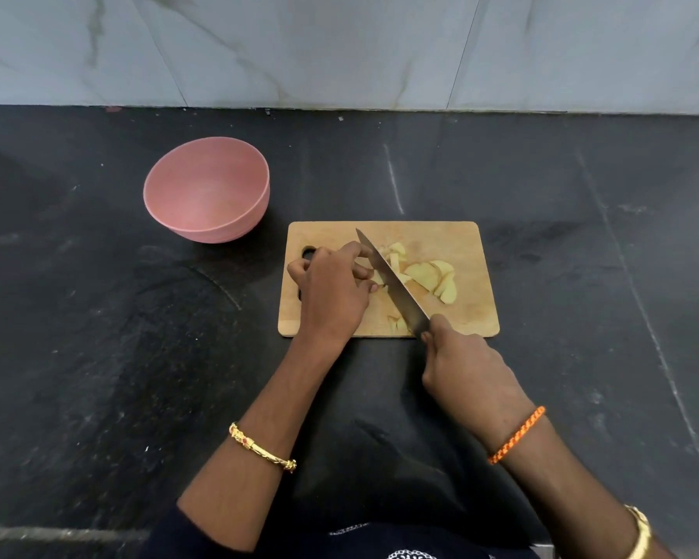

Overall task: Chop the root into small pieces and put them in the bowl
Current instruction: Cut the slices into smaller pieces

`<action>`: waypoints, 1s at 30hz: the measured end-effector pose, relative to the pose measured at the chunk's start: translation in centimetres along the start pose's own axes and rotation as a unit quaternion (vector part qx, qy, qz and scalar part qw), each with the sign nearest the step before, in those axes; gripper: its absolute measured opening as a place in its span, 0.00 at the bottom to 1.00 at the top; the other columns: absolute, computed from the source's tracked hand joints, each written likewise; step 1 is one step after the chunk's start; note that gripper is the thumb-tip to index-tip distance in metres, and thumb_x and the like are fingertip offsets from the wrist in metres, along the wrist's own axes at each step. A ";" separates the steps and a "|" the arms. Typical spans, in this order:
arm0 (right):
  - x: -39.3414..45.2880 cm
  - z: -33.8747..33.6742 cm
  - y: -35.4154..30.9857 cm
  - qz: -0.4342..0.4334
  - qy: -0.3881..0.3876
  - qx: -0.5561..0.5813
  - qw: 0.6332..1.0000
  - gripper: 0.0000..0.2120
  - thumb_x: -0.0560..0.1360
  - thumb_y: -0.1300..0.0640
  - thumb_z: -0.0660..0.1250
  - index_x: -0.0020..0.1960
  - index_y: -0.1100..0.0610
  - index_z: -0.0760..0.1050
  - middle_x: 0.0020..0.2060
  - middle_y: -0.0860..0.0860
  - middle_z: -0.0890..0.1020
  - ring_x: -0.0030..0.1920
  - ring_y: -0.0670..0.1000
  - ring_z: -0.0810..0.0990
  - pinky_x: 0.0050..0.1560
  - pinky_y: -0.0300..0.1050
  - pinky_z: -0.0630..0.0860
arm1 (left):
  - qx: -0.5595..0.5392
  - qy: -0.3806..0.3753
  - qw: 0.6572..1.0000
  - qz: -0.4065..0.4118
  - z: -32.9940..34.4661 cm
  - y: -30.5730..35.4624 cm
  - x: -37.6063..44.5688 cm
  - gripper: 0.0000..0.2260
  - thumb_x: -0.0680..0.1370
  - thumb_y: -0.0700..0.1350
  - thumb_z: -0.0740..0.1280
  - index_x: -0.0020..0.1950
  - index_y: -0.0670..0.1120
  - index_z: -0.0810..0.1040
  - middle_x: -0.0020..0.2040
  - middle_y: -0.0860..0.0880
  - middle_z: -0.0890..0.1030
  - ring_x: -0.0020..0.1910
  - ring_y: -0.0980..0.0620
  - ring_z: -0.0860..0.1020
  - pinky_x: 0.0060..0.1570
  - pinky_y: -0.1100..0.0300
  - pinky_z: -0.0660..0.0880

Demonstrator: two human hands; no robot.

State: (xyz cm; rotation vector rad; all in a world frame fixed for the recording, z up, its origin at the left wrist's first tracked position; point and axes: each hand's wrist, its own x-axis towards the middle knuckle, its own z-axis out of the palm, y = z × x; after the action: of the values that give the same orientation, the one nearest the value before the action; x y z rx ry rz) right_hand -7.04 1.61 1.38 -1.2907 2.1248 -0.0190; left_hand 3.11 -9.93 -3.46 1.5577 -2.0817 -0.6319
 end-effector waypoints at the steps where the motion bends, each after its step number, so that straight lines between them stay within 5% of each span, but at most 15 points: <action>1: 0.0 0.1 -0.1 -0.002 0.000 -0.002 1.000 0.06 0.82 0.54 0.50 0.53 0.54 0.64 0.38 0.53 0.75 0.42 0.56 0.79 0.44 0.54 0.78 | 0.006 0.006 1.000 0.000 0.0 0.0 -0.1 0.17 0.71 0.46 0.73 0.58 0.54 0.77 0.42 0.56 0.84 0.55 0.56 0.72 0.49 0.58 0.53; 7: -1.3 -1.2 1.1 0.015 -0.030 -0.013 0.999 0.08 0.82 0.50 0.49 0.51 0.52 0.64 0.38 0.52 0.75 0.39 0.52 0.77 0.41 0.50 0.77 | 0.021 0.024 0.999 -0.006 0.0 -0.2 -0.4 0.17 0.71 0.49 0.73 0.58 0.54 0.76 0.41 0.57 0.83 0.55 0.56 0.70 0.46 0.59 0.51; 14: -0.4 -0.2 -0.2 -0.002 0.000 0.029 1.000 0.10 0.82 0.50 0.50 0.53 0.54 0.67 0.40 0.54 0.78 0.42 0.56 0.79 0.47 0.57 0.79 | 0.004 0.035 0.999 -0.011 0.2 -0.2 -1.1 0.17 0.73 0.45 0.71 0.60 0.54 0.73 0.41 0.57 0.82 0.56 0.56 0.70 0.46 0.60 0.50; 22: 0.4 1.0 -0.8 -0.006 0.002 0.007 1.000 0.02 0.81 0.56 0.51 0.51 0.53 0.62 0.39 0.54 0.76 0.42 0.57 0.78 0.40 0.52 0.76 | -0.008 0.039 0.999 -0.012 0.2 -0.6 -0.9 0.16 0.71 0.45 0.72 0.55 0.54 0.72 0.39 0.56 0.82 0.54 0.56 0.72 0.49 0.57 0.55; 30: -2.0 -0.3 1.2 0.005 -0.035 0.012 0.999 0.10 0.82 0.49 0.50 0.55 0.52 0.65 0.39 0.52 0.77 0.39 0.52 0.78 0.44 0.52 0.79 | -0.001 0.045 0.999 -0.027 0.0 -0.3 -1.0 0.18 0.70 0.47 0.73 0.55 0.52 0.69 0.40 0.57 0.81 0.55 0.56 0.71 0.49 0.58 0.54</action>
State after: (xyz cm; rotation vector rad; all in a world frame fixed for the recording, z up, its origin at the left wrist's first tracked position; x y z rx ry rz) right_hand -7.54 3.75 2.31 -1.2483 2.0649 0.0045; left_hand 3.60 -9.02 -3.71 1.6165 -1.9787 -0.5729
